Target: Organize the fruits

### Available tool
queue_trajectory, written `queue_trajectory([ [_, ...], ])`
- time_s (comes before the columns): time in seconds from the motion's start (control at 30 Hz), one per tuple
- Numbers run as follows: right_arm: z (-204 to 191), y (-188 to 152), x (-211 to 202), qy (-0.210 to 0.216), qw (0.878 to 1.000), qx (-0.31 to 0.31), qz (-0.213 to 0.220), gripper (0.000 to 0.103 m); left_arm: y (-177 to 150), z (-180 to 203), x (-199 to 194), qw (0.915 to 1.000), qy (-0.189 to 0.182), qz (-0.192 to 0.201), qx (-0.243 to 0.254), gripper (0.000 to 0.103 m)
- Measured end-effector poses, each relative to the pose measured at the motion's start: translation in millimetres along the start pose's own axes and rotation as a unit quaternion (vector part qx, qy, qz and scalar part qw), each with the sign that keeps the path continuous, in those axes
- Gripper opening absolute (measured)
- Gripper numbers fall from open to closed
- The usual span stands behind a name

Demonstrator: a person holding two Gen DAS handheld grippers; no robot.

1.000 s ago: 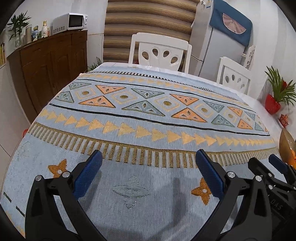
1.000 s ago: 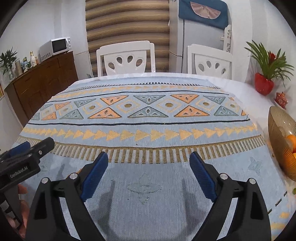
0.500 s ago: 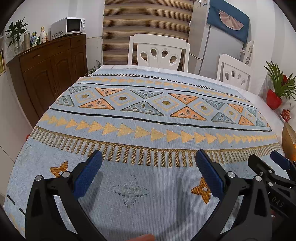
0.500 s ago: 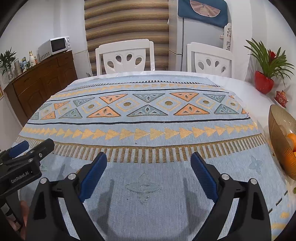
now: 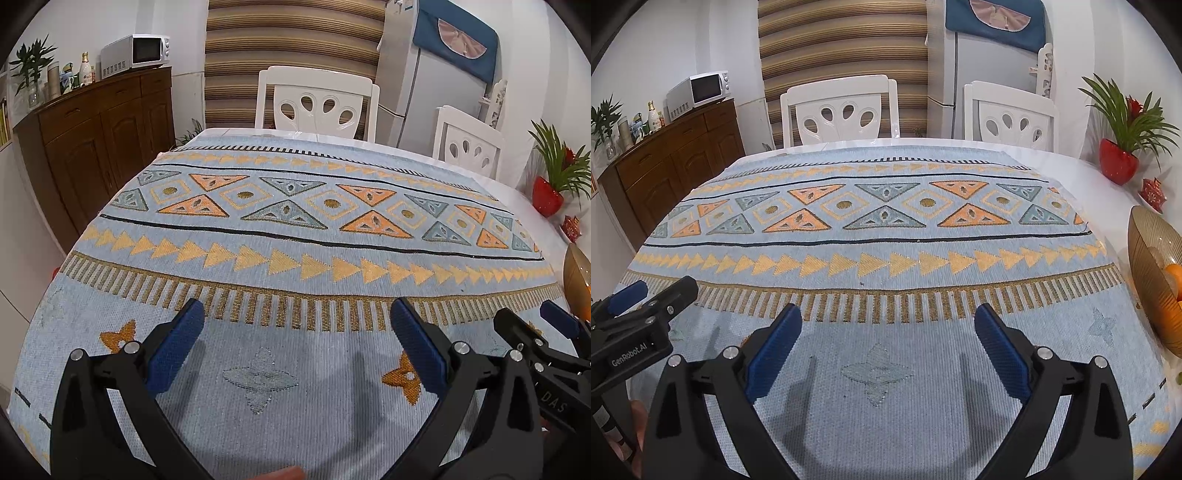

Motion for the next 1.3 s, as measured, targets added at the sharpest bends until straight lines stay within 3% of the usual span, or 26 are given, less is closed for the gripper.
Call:
queue_trajectory([
  [0.33,1.7,-4.9,12.1,-0.010,1.000,0.000,-0.029,0.095,-3.5,1.0,3.4,0.9998,-0.011,-0.014,-0.001,0.100],
  [0.77,3.9,-7.8,14.7,-0.012,0.999,0.006,-0.037,0.096,-4.3,7.1,-0.9,0.9998,-0.005,-0.003,0.021,0.100],
  [0.9,2.9,-11.2,22.4,-0.010,0.998,0.003,-0.060,0.098,-10.8,9.7,5.9,0.9990,-0.009,-0.036,0.024,0.100],
  [1.0,-0.1,-19.5,35.3,0.004,0.995,-0.002,-0.102,0.098,-22.7,11.4,9.3,0.9970,-0.008,-0.073,0.025,0.100],
  [1.07,-3.7,-26.5,43.7,0.008,0.991,-0.015,-0.130,0.098,-32.7,8.9,13.4,0.9952,0.012,-0.094,0.023,0.100],
  [1.17,-6.0,-29.3,41.8,-0.016,0.991,-0.037,-0.125,0.098,-46.1,6.7,24.9,0.9892,0.045,-0.135,0.035,0.100],
  [1.3,-1.2,-34.4,39.0,0.002,0.995,-0.009,-0.101,0.098,-47.5,5.7,23.3,0.9902,0.054,-0.124,0.035,0.100],
])
Point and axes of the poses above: each gripper's, at about its wrist camera, not at the fingertips, and x roughly the way its jaws point, z to its right, y to its top, the point moved 10 cm from there along x, roughly the way its jaws point, and after that the axes turned 8 degrees about -z, right-handed, at the moved point
